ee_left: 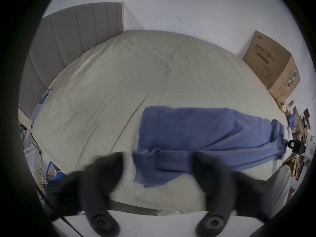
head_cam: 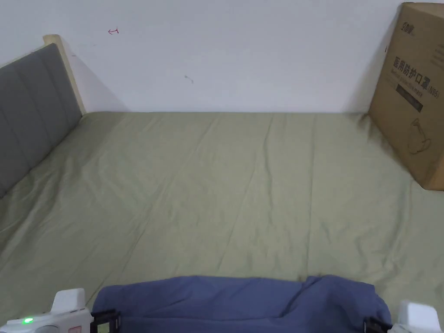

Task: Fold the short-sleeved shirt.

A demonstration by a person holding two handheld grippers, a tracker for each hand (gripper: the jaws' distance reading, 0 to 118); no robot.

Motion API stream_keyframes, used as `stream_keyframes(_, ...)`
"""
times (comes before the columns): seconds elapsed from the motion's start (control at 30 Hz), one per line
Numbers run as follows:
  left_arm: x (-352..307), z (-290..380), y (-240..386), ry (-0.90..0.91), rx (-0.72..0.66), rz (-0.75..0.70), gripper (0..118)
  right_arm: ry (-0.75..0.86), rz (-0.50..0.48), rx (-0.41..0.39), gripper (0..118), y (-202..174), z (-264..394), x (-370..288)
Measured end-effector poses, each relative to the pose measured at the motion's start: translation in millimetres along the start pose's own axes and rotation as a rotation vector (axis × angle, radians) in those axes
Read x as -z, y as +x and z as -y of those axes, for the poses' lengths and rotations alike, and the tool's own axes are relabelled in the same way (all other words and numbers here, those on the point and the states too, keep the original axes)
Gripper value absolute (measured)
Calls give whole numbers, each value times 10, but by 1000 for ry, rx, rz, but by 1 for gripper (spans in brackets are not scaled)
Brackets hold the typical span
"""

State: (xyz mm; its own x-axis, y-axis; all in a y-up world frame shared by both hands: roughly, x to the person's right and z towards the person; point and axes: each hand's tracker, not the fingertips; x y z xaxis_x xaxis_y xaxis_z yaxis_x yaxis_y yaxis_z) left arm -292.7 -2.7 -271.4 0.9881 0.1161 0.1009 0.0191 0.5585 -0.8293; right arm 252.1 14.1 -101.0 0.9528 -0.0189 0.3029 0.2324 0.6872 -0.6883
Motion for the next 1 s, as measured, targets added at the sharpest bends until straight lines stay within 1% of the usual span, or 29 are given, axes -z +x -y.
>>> stream_keyframes(0.03, -83, -32, 36, 24, 12, 25, 110, 34, -6, -11, 68, -9, -83, -76)
stream_keyframes(0.07, -211, -80, 92, 77, 41, 54, 118, 81, -13, -19, 77, -29, -190, -184)
stream_keyframes(0.13, -472, -194, 248, 178, 87, 71, 117, 177, -24, -27, 78, -87, -412, -403)
stream_keyframes(0.3, -1009, -542, 586, 513, 121, 96, 116, 456, -73, -49, 78, -383, -948, -979)
stream_keyframes(0.4, -1326, -662, 879, 682, 166, 75, 114, 584, -62, -66, 78, -568, -1143, -1223)
stream_keyframes(0.5, -1451, -724, 1079, 806, 179, 30, 110, 682, -28, -92, 77, -731, -1233, -1357)
stream_keyframes(0.53, -1467, -735, 1146, 833, 182, 8, 107, 696, -13, -97, 75, -771, -1244, -1376)
stream_keyframes(0.57, -1479, -731, 1194, 858, 180, -10, 95, 710, -8, -102, 70, -815, -1253, -1391)
stream_keyframes(0.6, -1482, -722, 1226, 875, 180, -16, 78, 727, 3, -101, 62, -851, -1247, -1403)
stream_keyframes(0.63, -1453, -717, 1233, 877, 179, -13, 56, 742, 15, -98, 49, -884, -1234, -1409)
stream_keyframes(0.67, -1410, -718, 1230, 877, 179, -13, 20, 750, 25, -102, 21, -911, -1225, -1410)
stream_keyframes(0.7, -1388, -719, 1242, 876, 180, -15, 0, 752, 31, -104, 0, -928, -1225, -1399)
stream_keyframes(0.73, -1368, -716, 1240, 874, 181, -11, 0, 761, 58, -109, 0, -943, -1224, -1385)
stream_keyframes(0.77, -1374, -700, 1248, 871, 187, 4, 0, 763, 60, -110, 0, -954, -1211, -1379)
stream_keyframes(0.83, -1378, -693, 1257, 854, 198, 21, 0, 740, 20, -109, 0, -946, -1222, -1359)
stream_keyframes(0.93, -1312, -714, 1206, 796, 183, 54, 0, 727, 19, -109, 0, -978, -1209, -1320)
stream_keyframes(1.0, -1232, -741, 1102, 722, 169, 67, 0, 722, 20, -112, 0, -983, -1214, -1292)
